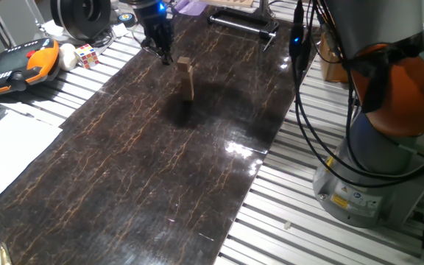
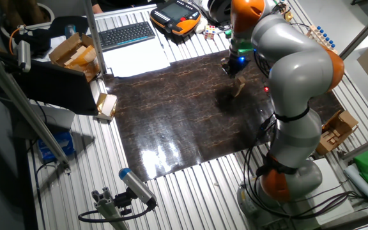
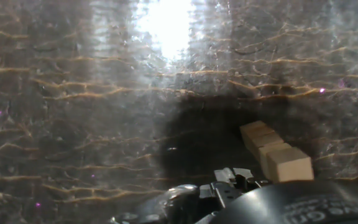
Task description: Stack the blocks in a vertical line of five
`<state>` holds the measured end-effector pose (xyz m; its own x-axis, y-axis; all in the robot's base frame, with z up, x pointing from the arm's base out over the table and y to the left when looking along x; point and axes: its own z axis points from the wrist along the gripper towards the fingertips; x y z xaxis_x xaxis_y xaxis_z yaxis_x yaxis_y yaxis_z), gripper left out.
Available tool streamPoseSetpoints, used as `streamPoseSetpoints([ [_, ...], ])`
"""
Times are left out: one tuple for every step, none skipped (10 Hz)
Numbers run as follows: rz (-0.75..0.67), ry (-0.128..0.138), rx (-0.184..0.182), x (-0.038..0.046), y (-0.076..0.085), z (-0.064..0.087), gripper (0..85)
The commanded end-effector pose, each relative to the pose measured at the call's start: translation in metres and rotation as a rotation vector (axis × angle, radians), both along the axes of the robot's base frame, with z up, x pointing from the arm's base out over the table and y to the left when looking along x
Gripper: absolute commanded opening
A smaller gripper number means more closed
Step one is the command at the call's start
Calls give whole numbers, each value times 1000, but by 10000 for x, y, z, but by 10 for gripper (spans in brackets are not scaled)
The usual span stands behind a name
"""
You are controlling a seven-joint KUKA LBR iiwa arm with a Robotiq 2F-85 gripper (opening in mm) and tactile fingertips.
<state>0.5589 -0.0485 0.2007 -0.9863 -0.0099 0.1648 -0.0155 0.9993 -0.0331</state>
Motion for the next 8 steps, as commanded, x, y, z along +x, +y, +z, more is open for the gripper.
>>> streamPoseSetpoints([
  [-10,-13,-11,-3,31,10,20],
  [-23,-19,-13,0,41,11,20],
  [-32,-24,-5,12,46,3,20],
  [-35,-29,-2,28,56,-10,20],
  [-40,-32,0,39,73,-25,20],
  [-46,-36,9,35,98,-41,20],
  [-47,-44,13,23,126,-56,20],
  [-47,-53,13,23,137,-64,20],
])
